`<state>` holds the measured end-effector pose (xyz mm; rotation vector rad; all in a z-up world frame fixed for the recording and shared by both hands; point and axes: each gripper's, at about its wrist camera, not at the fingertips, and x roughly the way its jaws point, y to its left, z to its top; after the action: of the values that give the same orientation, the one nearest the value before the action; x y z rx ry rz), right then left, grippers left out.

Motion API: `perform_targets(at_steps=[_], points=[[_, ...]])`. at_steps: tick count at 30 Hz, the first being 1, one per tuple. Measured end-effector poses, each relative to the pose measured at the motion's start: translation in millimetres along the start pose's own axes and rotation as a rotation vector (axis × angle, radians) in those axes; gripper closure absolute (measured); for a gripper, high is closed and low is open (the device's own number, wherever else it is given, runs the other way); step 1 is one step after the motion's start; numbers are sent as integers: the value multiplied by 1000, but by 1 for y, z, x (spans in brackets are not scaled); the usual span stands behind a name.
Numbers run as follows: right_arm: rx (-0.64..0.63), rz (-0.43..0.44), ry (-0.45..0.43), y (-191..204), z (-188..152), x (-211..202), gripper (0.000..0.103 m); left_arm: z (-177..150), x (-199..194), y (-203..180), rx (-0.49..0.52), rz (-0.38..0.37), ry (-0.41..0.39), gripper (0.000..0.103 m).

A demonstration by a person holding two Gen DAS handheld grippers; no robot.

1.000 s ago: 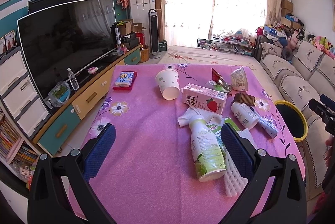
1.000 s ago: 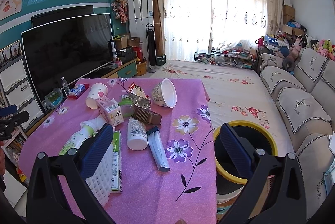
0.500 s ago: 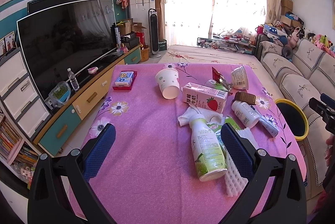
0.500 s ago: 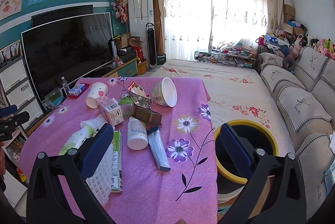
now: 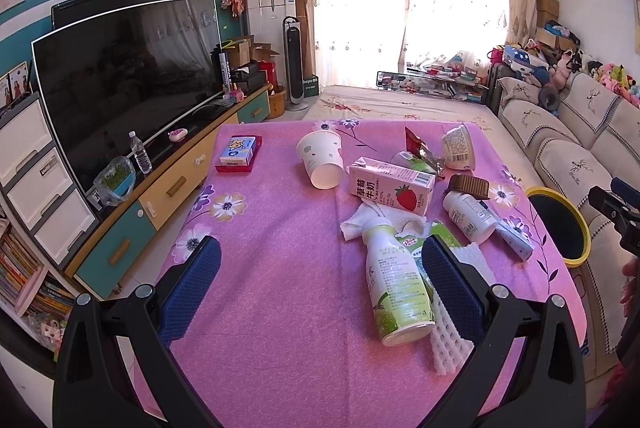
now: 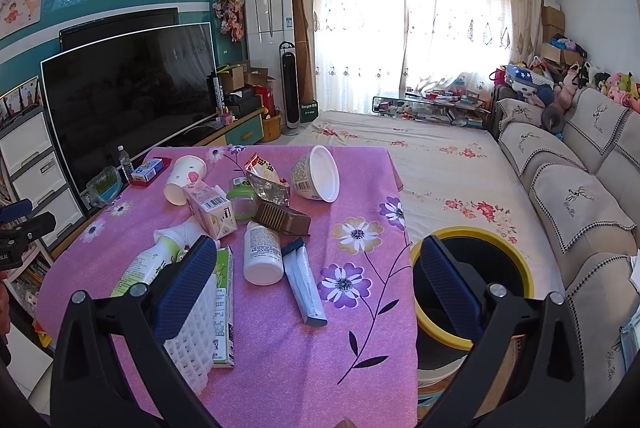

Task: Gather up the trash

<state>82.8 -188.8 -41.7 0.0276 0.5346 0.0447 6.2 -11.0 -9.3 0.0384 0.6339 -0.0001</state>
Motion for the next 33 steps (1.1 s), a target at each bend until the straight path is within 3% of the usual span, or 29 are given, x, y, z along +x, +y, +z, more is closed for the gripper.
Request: perform_targets(at_steps=[27,29,33], points=[[-11,13,12,-2,1,6,6,8,10,-2,18,-4,17,4],[-17,29,23,-3,3,11,6,10,17,0,10,-7,23,4],[-18,167,19,-10,19,34,6,24,38,6,10,-9,17,4]])
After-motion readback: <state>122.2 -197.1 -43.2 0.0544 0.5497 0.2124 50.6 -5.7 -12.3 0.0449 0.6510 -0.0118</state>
